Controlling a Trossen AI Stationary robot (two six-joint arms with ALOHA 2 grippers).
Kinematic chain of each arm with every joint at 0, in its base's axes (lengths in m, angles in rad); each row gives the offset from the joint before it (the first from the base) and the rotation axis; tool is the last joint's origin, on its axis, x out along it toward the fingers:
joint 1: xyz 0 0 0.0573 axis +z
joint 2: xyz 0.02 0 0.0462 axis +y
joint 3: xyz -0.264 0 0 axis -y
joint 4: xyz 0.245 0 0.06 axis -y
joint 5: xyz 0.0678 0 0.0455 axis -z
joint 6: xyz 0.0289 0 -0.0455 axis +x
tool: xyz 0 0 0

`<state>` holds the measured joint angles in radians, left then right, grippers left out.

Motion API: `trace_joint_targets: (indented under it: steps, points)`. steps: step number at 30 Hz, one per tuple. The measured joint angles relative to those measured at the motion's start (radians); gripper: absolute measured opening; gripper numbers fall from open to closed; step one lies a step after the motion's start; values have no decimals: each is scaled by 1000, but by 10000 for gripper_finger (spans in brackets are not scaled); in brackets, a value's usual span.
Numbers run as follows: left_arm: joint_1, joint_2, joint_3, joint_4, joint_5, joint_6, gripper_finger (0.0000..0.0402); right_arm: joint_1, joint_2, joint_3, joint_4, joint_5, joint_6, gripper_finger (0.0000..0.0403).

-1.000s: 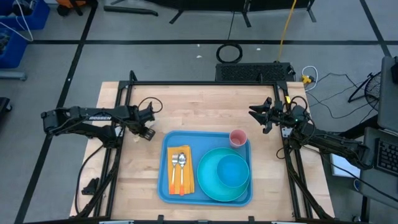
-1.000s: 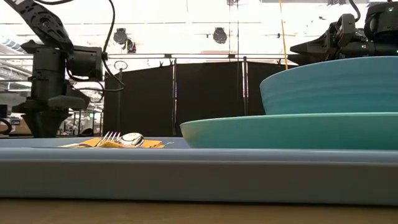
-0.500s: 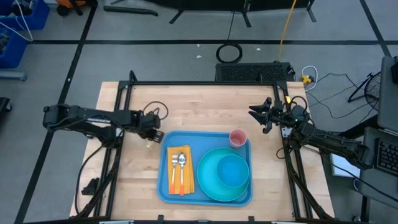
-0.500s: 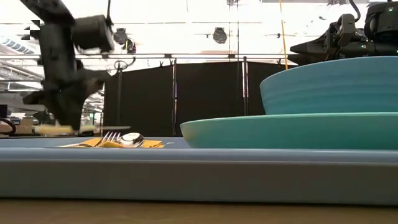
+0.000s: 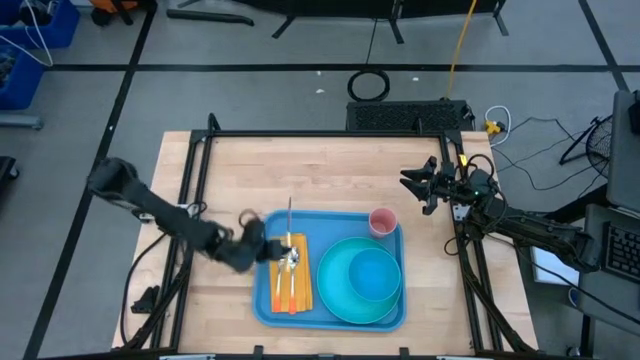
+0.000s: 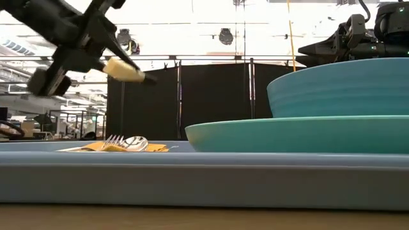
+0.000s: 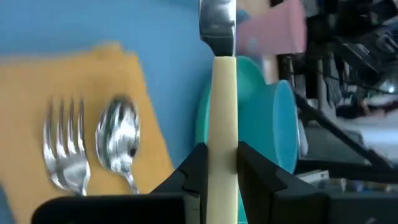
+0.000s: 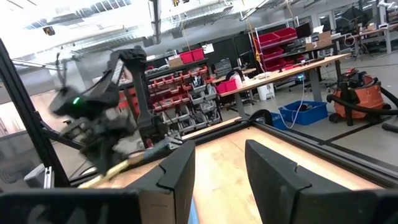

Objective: Set up tray
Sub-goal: Put the yellow knife on the yellow napkin to the right of the orange fork on the blue tray

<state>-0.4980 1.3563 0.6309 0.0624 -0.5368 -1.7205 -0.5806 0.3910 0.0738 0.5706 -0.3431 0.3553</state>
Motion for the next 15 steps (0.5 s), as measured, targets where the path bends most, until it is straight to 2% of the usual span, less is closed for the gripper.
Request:
trace_joint_targets:
  steps: [3, 7, 11, 15]
  points:
    - [-69, 153, 41, 79, -87, -121, 59, 0, 0, 0, 1, 0, 3, 130]
    - [-95, 328, 194, 93, -100, -146, 59, 0, 0, 0, 1, 0, 27, 130]
    - [-86, 433, 348, 23, -98, -84, 59, 0, 0, 0, 1, 0, 30, 130]
    - [-92, 503, 437, -88, -70, -117, 59, 0, 0, 0, 1, 0, 33, 130]
